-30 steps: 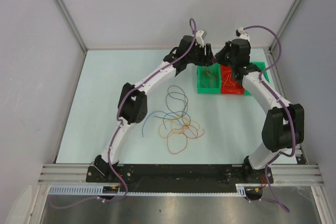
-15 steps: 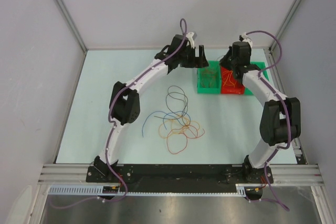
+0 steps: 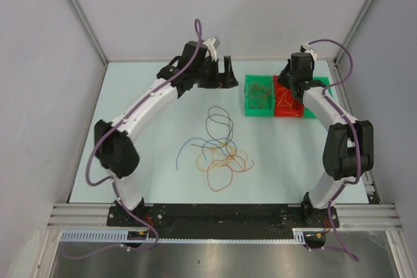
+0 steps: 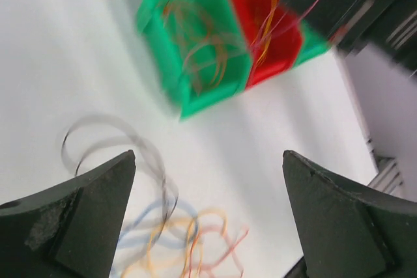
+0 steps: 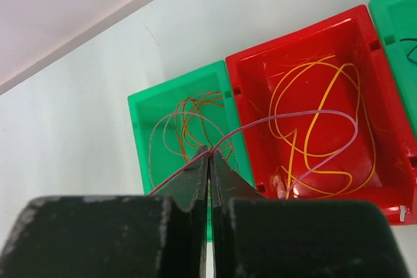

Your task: Untangle the cables

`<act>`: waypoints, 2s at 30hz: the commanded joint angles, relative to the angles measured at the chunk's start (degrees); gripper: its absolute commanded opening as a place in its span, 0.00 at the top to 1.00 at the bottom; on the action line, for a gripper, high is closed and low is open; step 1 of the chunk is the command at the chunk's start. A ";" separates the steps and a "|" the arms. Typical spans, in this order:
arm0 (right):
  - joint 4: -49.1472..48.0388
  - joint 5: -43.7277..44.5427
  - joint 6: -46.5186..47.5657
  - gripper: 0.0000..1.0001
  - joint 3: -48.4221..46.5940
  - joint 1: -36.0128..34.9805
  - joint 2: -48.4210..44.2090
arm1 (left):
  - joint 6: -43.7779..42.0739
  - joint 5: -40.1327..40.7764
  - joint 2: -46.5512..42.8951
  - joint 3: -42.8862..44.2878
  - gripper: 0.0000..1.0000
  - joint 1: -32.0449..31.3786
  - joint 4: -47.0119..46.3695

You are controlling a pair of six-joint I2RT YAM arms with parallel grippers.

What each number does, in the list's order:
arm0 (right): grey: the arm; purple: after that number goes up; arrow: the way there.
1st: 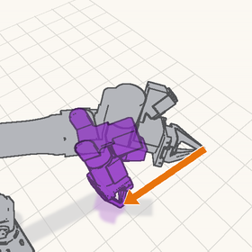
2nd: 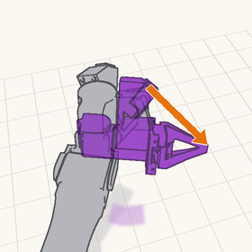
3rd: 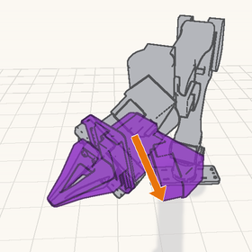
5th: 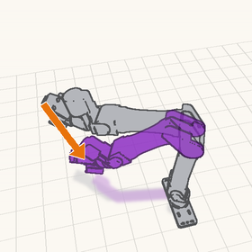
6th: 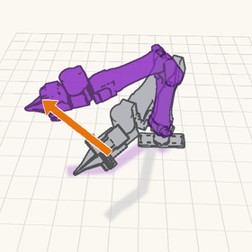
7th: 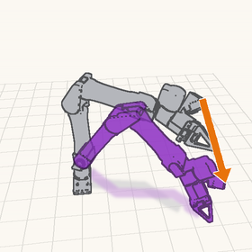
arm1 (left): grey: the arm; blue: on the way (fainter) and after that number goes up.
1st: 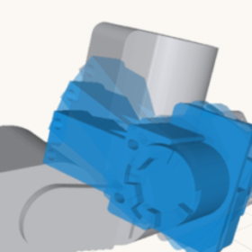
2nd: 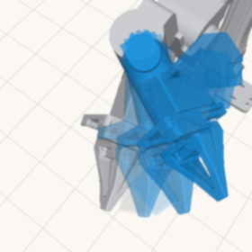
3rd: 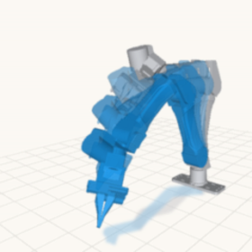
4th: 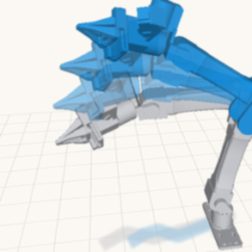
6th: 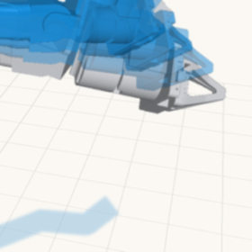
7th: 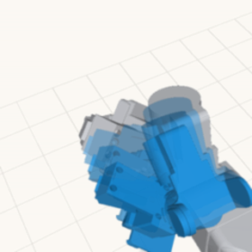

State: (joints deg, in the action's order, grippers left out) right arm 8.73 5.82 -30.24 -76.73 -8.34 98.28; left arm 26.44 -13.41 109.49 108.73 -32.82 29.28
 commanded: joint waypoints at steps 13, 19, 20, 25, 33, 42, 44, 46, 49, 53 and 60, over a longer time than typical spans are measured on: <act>-0.91 5.16 4.66 1.00 -9.48 -6.95 10.51 | -6.31 17.71 -55.43 -51.49 0.00 1.18 11.50; 0.14 5.51 4.84 1.00 -13.62 -7.75 16.75 | -7.89 17.45 -64.48 -57.82 0.00 1.09 8.35; 0.15 5.34 4.66 1.00 -14.49 -7.83 17.38 | -8.41 17.28 -65.19 -58.53 0.00 1.09 7.38; -0.73 2.53 4.05 1.00 -15.73 -7.48 21.16 | -9.38 16.49 -67.13 -60.30 0.00 1.09 5.88; 0.67 3.40 4.13 1.00 -17.84 -6.87 26.34 | -9.74 16.05 -66.16 -60.39 0.00 1.09 5.70; 10.85 5.07 4.22 0.99 -23.63 -6.86 26.35 | -8.77 18.41 -69.06 -57.31 0.00 1.09 10.89; 11.92 5.77 4.66 0.86 -25.40 -7.57 25.82 | -9.30 19.21 -70.29 -58.45 0.00 1.09 10.45; 13.50 6.39 5.54 0.73 -27.23 -8.09 25.04 | -8.60 19.91 -70.82 -59.60 0.00 1.09 10.19; 16.22 8.14 6.42 0.61 -29.26 -8.80 24.42 | -8.95 19.56 -72.13 -60.30 0.00 1.00 9.22; 19.82 9.47 6.77 0.51 -32.08 -8.98 23.63 | -8.86 19.30 -73.81 -60.91 0.00 1.00 8.78; 24.92 11.49 5.89 0.48 -32.35 -9.94 18.71 | -8.86 19.04 -76.71 -61.79 0.00 1.00 7.90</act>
State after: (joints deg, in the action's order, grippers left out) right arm 30.02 14.61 -24.34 -106.96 -17.67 123.66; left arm 17.93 5.41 34.28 47.31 -32.10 39.46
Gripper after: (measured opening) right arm 0.509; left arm 0.996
